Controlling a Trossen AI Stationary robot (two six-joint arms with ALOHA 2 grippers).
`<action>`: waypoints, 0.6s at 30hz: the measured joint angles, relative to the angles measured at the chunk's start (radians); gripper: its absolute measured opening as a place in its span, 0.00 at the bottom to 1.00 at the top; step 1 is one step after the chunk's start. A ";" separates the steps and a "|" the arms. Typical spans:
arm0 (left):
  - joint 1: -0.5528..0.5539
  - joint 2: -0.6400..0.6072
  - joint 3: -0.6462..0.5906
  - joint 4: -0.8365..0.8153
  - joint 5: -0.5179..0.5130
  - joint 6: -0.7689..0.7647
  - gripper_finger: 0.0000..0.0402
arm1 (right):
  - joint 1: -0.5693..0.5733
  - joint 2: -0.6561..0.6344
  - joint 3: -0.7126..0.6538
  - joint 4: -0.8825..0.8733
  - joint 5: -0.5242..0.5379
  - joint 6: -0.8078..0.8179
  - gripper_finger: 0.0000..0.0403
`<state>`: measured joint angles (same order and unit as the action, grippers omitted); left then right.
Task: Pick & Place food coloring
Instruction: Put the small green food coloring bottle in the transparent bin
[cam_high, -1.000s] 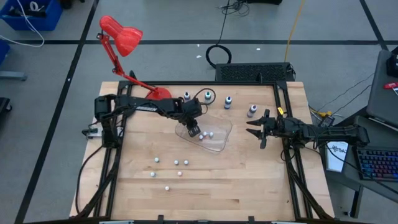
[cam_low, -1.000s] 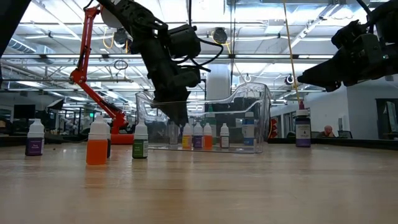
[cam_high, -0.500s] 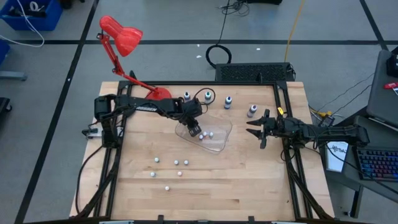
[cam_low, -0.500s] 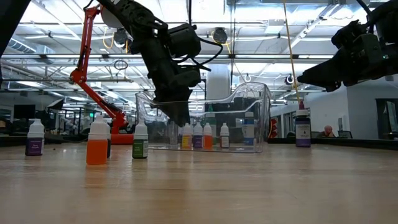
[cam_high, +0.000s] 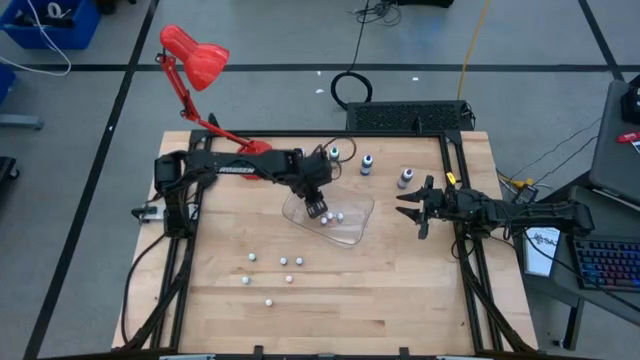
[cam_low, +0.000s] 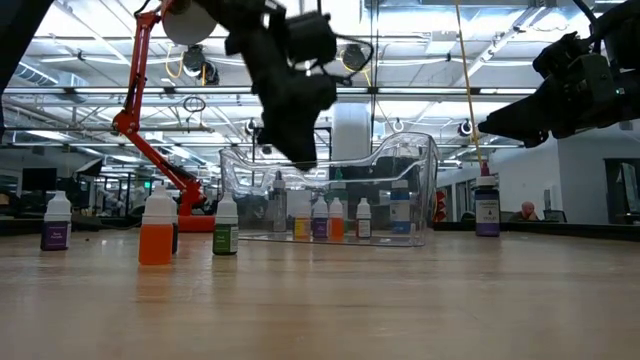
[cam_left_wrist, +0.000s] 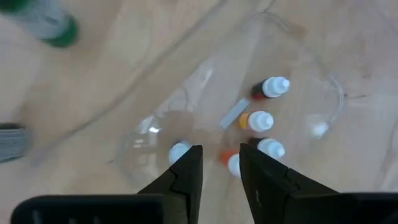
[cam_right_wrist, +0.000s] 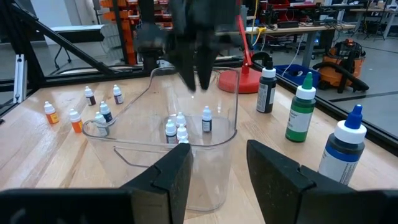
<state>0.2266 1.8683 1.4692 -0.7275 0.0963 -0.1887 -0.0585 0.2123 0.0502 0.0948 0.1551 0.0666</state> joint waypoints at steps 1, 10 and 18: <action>-0.002 0.000 0.035 -0.042 -0.011 0.012 0.28 | 0.000 0.000 0.000 0.000 0.000 0.000 0.36; -0.117 -0.002 0.231 -0.305 0.064 0.046 0.30 | 0.000 0.000 0.000 0.000 0.000 0.000 0.36; -0.375 -0.002 0.157 -0.300 -0.046 0.036 0.35 | 0.000 0.000 0.000 0.000 0.000 0.000 0.36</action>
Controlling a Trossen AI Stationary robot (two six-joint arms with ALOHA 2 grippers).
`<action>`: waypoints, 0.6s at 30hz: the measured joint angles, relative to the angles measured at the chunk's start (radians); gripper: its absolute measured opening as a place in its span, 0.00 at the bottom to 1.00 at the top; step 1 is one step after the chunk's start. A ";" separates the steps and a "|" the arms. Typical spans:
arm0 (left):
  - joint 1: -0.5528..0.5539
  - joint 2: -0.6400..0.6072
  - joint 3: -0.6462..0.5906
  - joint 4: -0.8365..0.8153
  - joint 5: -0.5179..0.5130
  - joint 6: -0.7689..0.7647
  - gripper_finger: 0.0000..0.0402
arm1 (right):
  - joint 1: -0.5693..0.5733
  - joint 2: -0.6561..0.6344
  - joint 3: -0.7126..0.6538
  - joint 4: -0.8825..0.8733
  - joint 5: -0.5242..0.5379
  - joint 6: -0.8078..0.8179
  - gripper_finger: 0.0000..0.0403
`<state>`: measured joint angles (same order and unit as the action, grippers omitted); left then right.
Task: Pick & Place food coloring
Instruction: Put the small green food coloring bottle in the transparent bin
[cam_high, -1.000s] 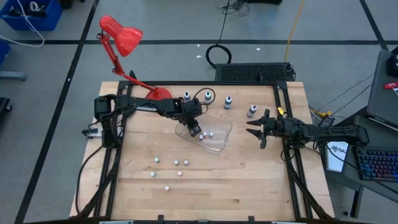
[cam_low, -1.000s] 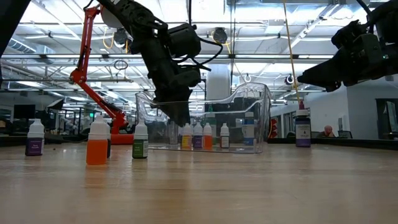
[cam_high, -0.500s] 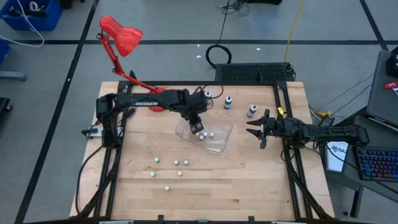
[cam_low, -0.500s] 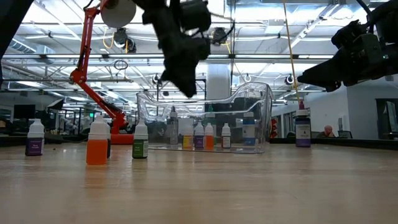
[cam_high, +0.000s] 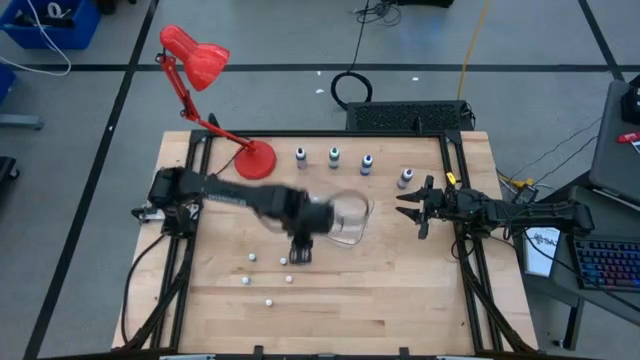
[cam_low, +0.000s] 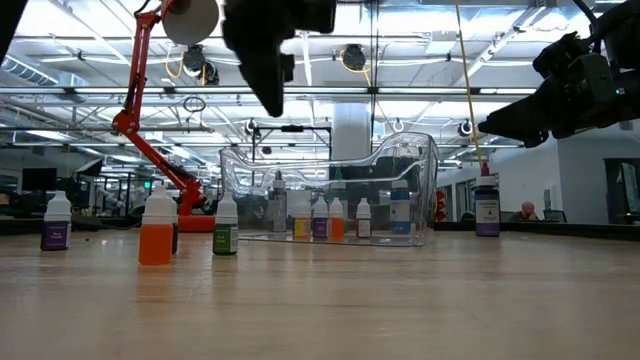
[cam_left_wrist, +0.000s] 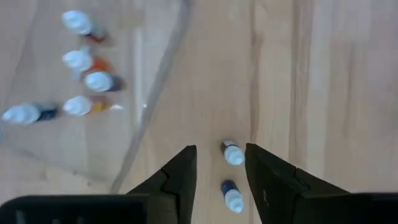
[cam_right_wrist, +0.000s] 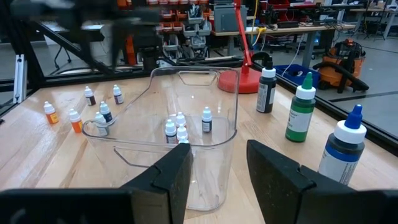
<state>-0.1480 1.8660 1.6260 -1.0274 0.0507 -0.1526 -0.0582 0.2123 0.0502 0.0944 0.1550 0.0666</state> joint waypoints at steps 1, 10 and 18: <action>-0.033 0.000 -0.019 0.022 -0.044 -0.014 0.36 | 0.000 0.000 0.000 0.000 0.000 0.000 0.36; -0.156 0.000 -0.175 0.170 -0.253 -0.258 0.49 | 0.000 0.000 0.000 0.000 0.000 0.000 0.36; -0.169 -0.001 -0.289 0.287 -0.198 -0.323 0.54 | 0.000 0.000 0.000 0.000 0.000 0.000 0.36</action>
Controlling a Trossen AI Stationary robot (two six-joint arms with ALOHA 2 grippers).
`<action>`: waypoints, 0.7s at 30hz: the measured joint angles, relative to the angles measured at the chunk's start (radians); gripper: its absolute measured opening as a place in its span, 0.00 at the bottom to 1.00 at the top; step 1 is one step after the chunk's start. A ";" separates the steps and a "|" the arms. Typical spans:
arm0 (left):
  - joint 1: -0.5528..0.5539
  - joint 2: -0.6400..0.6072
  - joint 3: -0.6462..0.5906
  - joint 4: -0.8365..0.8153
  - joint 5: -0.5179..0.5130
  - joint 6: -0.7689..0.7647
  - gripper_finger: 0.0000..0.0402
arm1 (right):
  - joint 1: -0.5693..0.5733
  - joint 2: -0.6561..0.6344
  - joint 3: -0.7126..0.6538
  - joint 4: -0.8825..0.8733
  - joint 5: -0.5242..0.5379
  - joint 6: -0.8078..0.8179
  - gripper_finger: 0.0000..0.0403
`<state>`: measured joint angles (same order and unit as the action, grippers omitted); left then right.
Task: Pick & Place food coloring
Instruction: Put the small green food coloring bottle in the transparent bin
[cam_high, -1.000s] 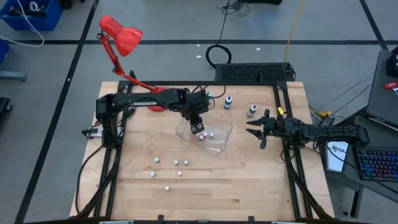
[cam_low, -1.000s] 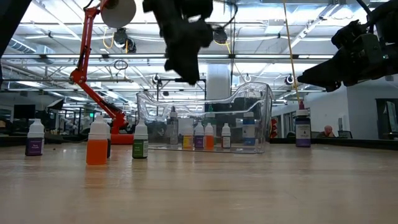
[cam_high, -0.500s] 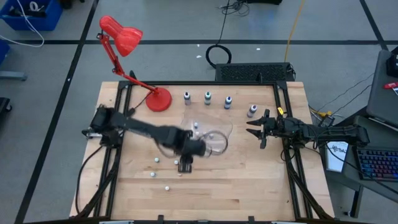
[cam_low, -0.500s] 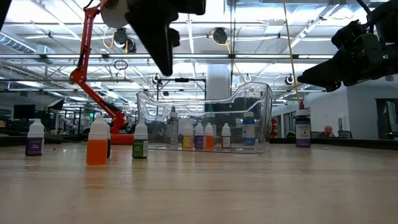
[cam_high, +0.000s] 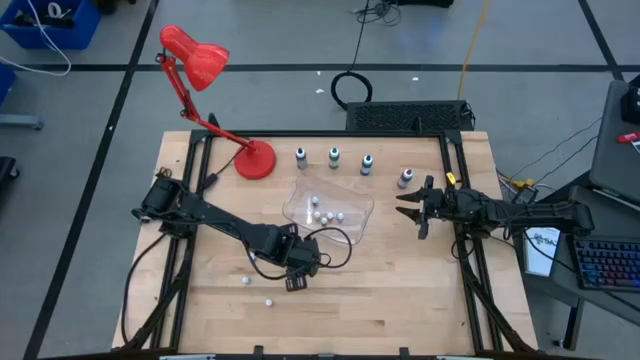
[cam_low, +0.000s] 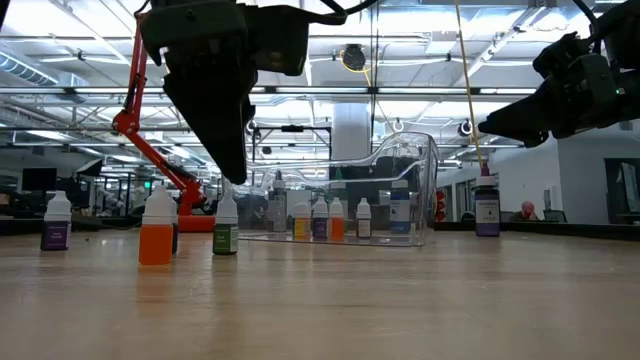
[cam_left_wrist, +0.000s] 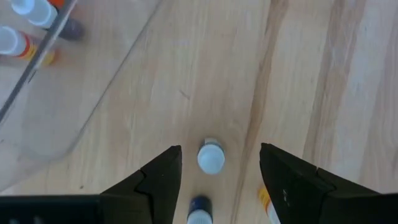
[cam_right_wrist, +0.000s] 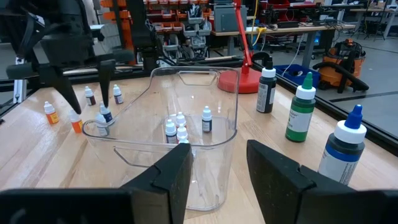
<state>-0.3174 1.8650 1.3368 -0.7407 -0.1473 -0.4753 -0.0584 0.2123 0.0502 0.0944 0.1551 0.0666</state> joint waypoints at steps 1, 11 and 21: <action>0.000 -0.001 -0.011 0.018 0.002 -0.001 0.54 | 0.000 0.000 0.000 0.000 0.000 0.000 0.36; 0.004 -0.001 -0.077 0.041 0.017 -0.025 0.54 | 0.000 0.000 0.000 0.000 0.000 0.000 0.36; 0.009 -0.001 -0.085 0.056 0.017 -0.026 0.54 | 0.000 0.000 0.000 0.000 0.000 0.000 0.36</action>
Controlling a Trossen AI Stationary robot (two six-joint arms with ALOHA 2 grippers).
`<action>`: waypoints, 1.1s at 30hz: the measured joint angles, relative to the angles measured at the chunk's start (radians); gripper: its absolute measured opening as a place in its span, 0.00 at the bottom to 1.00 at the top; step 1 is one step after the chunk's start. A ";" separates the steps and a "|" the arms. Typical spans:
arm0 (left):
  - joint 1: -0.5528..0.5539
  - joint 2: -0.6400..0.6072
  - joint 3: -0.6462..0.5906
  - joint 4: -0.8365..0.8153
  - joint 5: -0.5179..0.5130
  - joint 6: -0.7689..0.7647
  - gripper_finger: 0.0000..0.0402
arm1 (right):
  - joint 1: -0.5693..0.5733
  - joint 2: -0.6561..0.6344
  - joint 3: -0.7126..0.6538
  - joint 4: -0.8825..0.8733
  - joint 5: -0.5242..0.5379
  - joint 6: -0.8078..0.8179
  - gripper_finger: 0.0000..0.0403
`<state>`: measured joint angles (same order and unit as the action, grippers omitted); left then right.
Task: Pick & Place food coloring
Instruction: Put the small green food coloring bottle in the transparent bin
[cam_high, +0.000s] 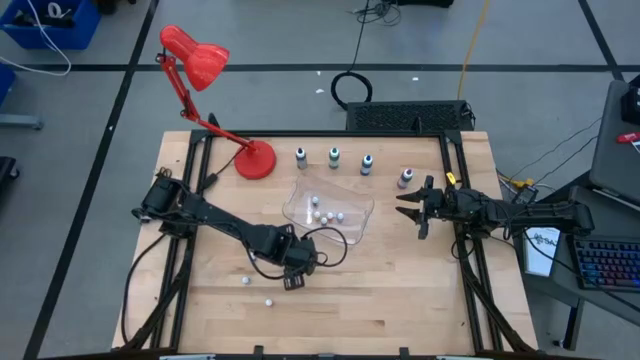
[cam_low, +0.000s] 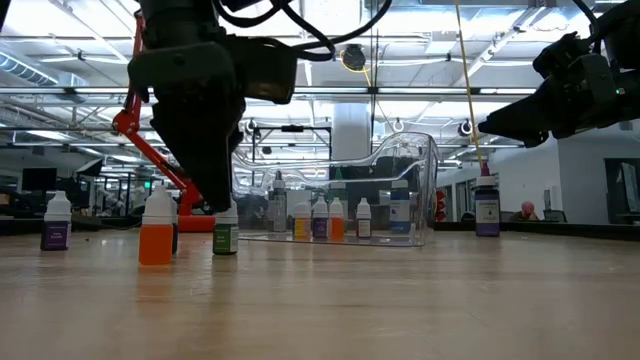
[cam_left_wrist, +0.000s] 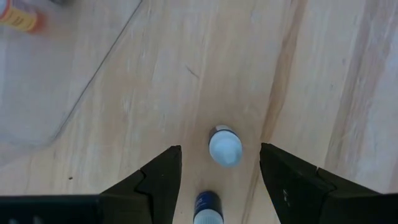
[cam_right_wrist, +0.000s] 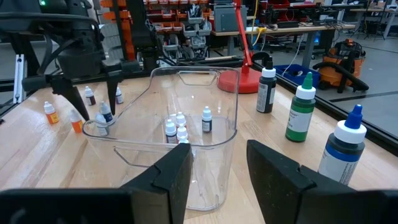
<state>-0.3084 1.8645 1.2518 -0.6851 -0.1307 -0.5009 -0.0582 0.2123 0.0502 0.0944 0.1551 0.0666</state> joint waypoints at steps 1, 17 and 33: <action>0.001 0.000 0.000 0.000 0.000 0.000 0.54 | 0.000 0.000 0.000 0.000 0.000 0.000 0.36; 0.008 0.032 0.000 0.038 0.027 0.024 0.54 | 0.000 0.000 0.000 0.003 0.000 0.000 0.36; 0.008 0.032 0.000 0.028 0.020 0.026 0.54 | 0.000 0.000 0.000 0.003 0.000 0.000 0.36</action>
<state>-0.3008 1.8961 1.2514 -0.6567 -0.1104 -0.4747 -0.0582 0.2127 0.0502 0.0975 0.1551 0.0666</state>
